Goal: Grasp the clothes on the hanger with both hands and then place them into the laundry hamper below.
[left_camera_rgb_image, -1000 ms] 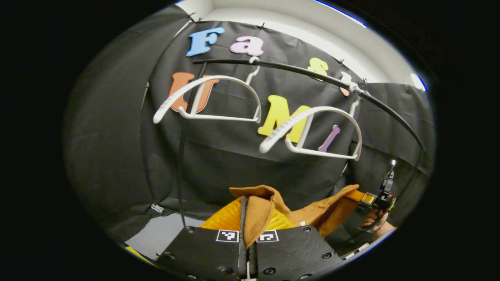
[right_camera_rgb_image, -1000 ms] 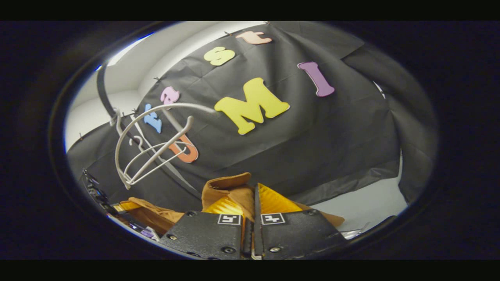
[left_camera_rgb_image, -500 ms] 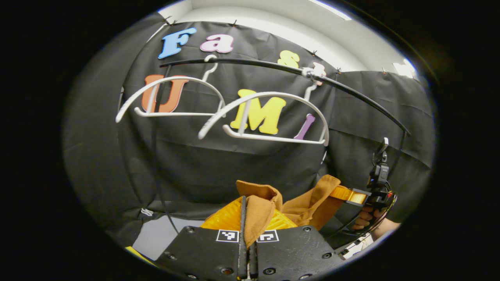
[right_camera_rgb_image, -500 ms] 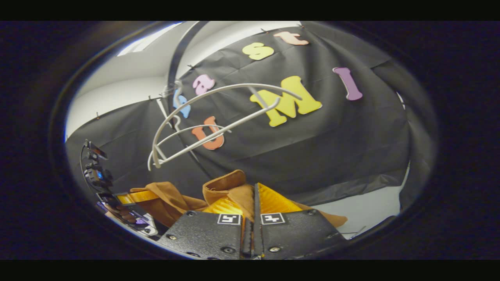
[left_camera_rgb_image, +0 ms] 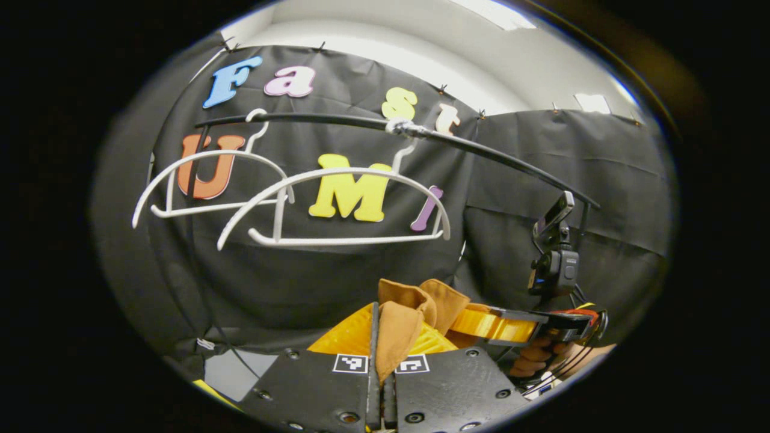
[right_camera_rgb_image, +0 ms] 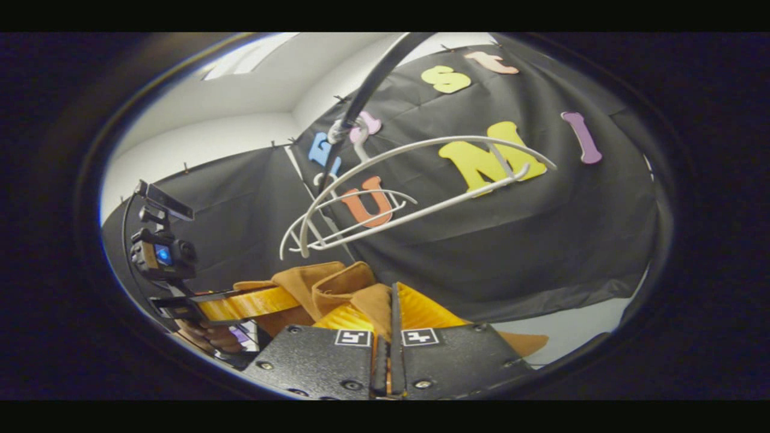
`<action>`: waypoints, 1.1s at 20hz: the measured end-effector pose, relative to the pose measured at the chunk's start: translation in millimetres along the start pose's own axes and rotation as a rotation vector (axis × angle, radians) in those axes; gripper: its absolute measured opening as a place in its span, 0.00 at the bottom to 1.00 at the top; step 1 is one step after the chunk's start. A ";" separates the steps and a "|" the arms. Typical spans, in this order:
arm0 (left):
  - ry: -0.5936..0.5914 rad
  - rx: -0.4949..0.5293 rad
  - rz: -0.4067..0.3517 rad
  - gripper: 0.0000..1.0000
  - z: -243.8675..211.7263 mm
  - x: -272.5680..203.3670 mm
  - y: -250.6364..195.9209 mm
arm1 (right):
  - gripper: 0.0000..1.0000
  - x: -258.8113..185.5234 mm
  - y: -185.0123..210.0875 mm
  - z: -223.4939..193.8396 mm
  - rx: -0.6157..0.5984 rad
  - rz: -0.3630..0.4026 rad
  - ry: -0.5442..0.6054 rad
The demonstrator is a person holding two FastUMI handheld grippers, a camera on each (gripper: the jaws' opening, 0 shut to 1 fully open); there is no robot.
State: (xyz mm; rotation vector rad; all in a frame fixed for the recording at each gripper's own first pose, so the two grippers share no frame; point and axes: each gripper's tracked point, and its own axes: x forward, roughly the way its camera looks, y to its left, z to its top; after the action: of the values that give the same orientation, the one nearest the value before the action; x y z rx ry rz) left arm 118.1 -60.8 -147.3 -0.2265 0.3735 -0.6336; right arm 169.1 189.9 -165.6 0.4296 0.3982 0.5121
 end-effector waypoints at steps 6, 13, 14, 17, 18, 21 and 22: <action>0.055 0.025 0.028 0.07 -28.0 11.2 -0.3 | 0.05 4.9 -11.8 -32.2 -0.013 -0.029 0.076; 0.246 0.023 0.087 0.07 -112.6 18.4 34.4 | 0.05 22.6 -59.3 -110.9 -0.018 -0.235 0.200; 0.275 0.025 0.091 0.07 -124.5 19.2 39.1 | 0.05 23.8 -66.8 -120.9 -0.004 -0.263 0.217; 0.343 0.023 0.112 0.08 -157.9 19.8 53.1 | 0.05 26.7 -82.1 -154.2 0.036 -0.341 0.272; 0.362 0.012 0.111 0.07 -168.2 21.0 57.0 | 0.05 28.8 -84.2 -162.4 0.050 -0.365 0.285; 0.421 -0.007 0.121 0.08 -198.0 23.4 67.3 | 0.05 37.6 -94.3 -186.5 0.064 -0.439 0.326; 0.436 -0.012 0.129 0.08 -203.0 29.8 68.1 | 0.06 38.0 -101.2 -194.1 0.068 -0.474 0.348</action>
State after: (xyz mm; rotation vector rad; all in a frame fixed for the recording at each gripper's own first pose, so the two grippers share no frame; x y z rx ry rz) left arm 94.1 -44.3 -361.5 -0.0724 0.8049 -0.5505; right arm 148.0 187.3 -386.8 0.2957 0.8301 0.1073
